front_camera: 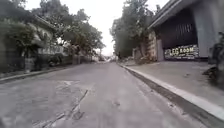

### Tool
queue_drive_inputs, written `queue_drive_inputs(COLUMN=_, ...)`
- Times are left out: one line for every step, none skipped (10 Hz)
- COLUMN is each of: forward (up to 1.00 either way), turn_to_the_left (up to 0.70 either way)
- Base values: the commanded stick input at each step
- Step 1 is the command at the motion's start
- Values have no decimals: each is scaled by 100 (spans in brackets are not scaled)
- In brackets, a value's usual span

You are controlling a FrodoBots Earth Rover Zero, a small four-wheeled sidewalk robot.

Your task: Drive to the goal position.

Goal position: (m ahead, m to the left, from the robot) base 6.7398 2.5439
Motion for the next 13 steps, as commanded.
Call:
queue_drive_inputs(forward=100, turn_to_the_left=0)
queue_drive_inputs(forward=100, turn_to_the_left=0)
queue_drive_inputs(forward=100, turn_to_the_left=0)
queue_drive_inputs(forward=100, turn_to_the_left=0)
queue_drive_inputs(forward=100, turn_to_the_left=0)
queue_drive_inputs(forward=100, turn_to_the_left=0)
queue_drive_inputs(forward=100, turn_to_the_left=0)
queue_drive_inputs(forward=100, turn_to_the_left=0)
queue_drive_inputs(forward=100, turn_to_the_left=0)
queue_drive_inputs(forward=100, turn_to_the_left=0)
queue_drive_inputs(forward=100, turn_to_the_left=0)
queue_drive_inputs(forward=100, turn_to_the_left=0)
queue_drive_inputs(forward=100, turn_to_the_left=-13)
